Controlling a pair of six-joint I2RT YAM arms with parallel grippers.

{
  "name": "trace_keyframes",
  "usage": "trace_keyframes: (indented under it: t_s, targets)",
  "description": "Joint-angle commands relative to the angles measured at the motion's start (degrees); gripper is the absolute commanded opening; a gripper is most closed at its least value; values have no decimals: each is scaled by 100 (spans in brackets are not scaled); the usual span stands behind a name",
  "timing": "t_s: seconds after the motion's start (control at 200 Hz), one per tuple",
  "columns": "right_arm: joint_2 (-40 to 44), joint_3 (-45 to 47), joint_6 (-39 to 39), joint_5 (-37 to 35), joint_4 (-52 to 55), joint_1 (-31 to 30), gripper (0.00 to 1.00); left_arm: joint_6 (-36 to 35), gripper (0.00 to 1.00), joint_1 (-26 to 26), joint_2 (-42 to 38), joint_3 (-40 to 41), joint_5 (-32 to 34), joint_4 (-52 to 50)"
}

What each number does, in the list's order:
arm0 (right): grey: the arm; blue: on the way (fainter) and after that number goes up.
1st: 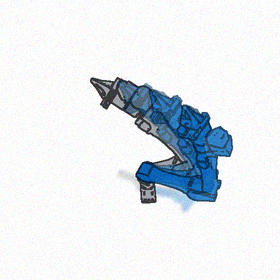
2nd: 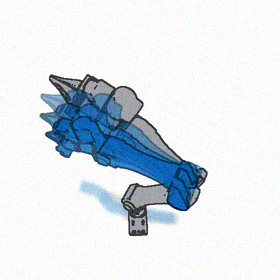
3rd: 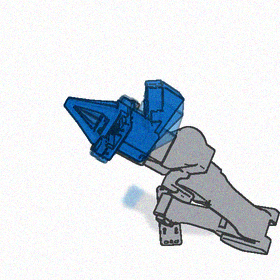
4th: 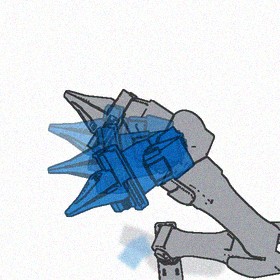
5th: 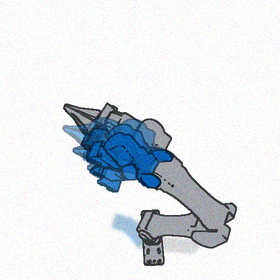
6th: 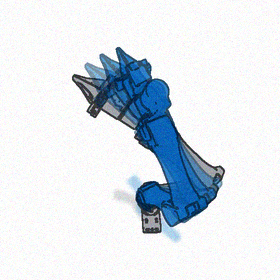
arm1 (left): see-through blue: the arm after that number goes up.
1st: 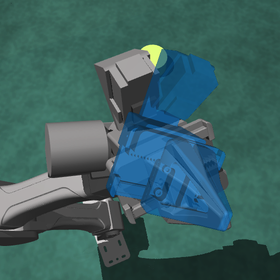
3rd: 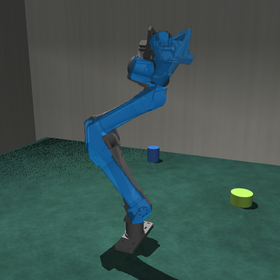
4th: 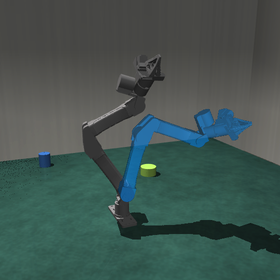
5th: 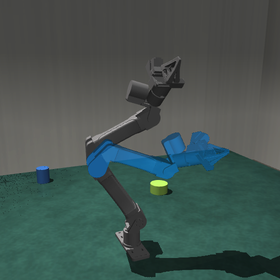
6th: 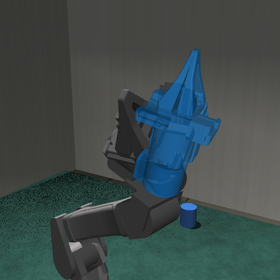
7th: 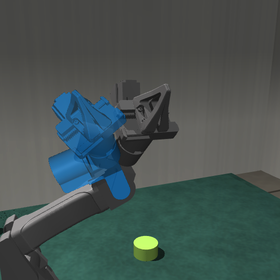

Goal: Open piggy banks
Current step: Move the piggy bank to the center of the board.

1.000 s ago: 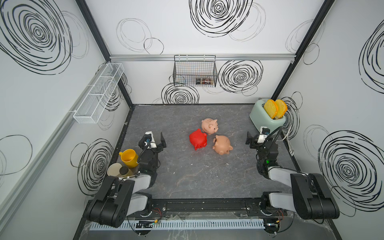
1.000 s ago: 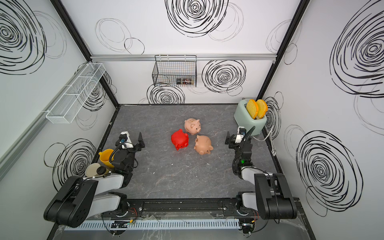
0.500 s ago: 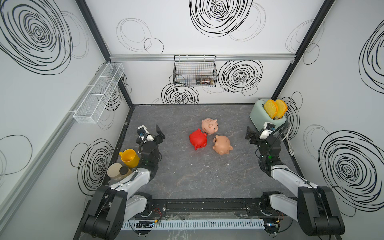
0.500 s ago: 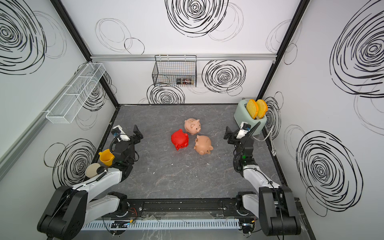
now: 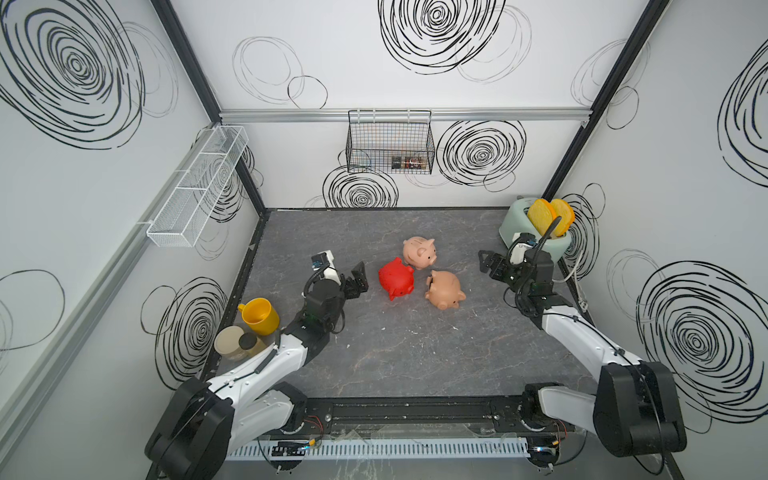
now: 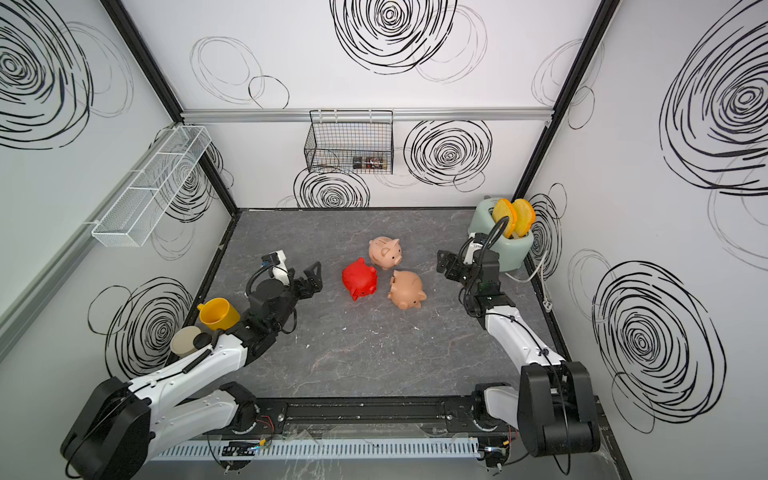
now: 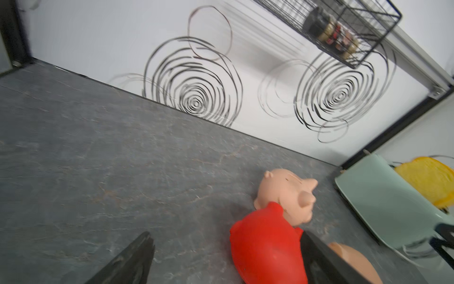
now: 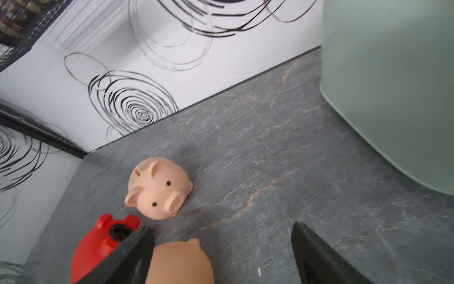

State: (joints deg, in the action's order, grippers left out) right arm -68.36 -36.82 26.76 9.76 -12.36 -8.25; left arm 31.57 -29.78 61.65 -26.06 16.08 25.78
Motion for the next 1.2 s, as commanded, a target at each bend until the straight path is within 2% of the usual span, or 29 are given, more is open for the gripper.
trace_keyframes:
  t_s: [0.0,0.195,0.43,0.59,0.74,0.901,1.016,1.196]
  targets:
    - [240,-226,-174,353,856,-364,85,209,96,-334,-51,-198,-553,-556]
    - [371,-522,-385,300,1558,-1454,73,298,96,-449,-124,-276,-1592,-938]
    - [82,-715,-514,118,1727,-2902,60,632,96,-300,-23,-314,-1616,-1584]
    - [-377,-856,-564,-50,1734,-3428,57,1004,96,64,-183,86,-1923,-1330]
    - [-959,-1060,-534,-178,1793,-3561,55,1424,96,402,-512,472,-2134,-1023]
    - [-1533,-1388,-209,-769,2247,-3493,53,1236,96,335,-744,735,-1970,-719]
    - [-1750,-1392,-129,-928,2263,-3262,53,1052,96,316,-582,641,-2117,-713]
    - [-1862,-1302,53,-768,2160,-2565,51,922,96,250,-198,400,-2626,-515]
